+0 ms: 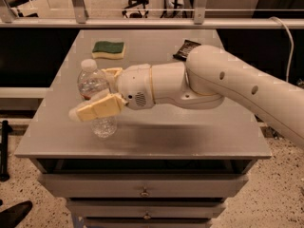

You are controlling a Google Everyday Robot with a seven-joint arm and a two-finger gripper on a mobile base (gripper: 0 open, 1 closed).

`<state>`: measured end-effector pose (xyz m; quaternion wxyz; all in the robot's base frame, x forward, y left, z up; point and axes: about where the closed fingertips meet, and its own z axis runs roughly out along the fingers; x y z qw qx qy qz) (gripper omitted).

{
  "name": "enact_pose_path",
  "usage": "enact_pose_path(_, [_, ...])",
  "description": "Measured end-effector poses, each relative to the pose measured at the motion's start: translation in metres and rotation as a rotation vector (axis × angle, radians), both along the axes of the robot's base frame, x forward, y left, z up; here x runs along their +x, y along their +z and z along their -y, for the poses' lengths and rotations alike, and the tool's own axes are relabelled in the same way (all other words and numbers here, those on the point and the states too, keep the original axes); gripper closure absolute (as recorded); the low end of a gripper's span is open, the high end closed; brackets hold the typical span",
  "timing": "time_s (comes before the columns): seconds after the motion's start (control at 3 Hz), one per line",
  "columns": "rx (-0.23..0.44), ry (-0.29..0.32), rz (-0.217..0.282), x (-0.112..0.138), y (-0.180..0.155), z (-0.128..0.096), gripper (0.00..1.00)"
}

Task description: Move water bottle near sponge

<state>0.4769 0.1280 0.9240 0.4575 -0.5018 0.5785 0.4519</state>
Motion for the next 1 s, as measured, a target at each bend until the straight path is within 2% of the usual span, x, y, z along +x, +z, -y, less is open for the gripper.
enact_pose_path(0.33, [0.002,-0.082,0.001,0.01,0.0,0.025,0.63])
enact_pose_path(0.67, [-0.008,-0.137,0.012,0.018,0.003,0.047,0.94])
enact_pose_path(1.0, [-0.008,-0.133,0.013,0.017,0.003,0.045,1.0])
